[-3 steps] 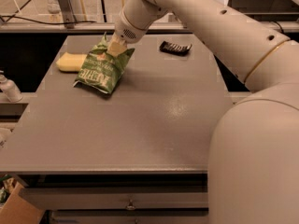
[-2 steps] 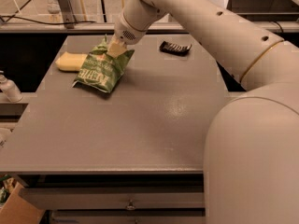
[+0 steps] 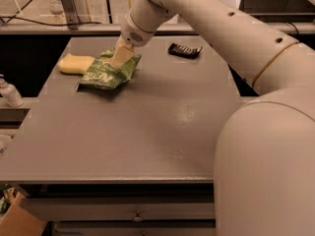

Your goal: Move green jalapeno chip bag near sponge

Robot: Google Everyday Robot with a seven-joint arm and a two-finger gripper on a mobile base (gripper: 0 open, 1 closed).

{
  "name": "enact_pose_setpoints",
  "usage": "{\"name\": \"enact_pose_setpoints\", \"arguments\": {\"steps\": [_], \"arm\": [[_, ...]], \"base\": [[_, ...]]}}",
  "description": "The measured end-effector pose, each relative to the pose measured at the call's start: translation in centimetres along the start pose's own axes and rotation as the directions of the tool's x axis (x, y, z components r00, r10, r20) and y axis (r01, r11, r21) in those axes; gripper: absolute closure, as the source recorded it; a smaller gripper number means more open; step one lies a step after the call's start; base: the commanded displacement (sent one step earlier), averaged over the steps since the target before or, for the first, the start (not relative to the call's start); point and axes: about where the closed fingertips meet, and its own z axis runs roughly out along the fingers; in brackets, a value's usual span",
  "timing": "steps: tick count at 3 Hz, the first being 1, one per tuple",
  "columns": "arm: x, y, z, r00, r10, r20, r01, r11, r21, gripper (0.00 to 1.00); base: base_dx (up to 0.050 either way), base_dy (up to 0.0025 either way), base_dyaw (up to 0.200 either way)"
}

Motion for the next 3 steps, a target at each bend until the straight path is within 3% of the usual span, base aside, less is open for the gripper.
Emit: {"name": "enact_pose_setpoints", "arguments": {"steps": [1,3], "arm": [[-0.2,0.0,-0.5,1.0,-0.007,0.002,0.007,1.0,0.002,0.0],[1.9,2.7,-5.7,0.997,0.033,0.07,-0.036,0.9983,0.046,0.0]], "base": [[0.0,0.0,0.0],[0.0,0.0,0.0]]}}
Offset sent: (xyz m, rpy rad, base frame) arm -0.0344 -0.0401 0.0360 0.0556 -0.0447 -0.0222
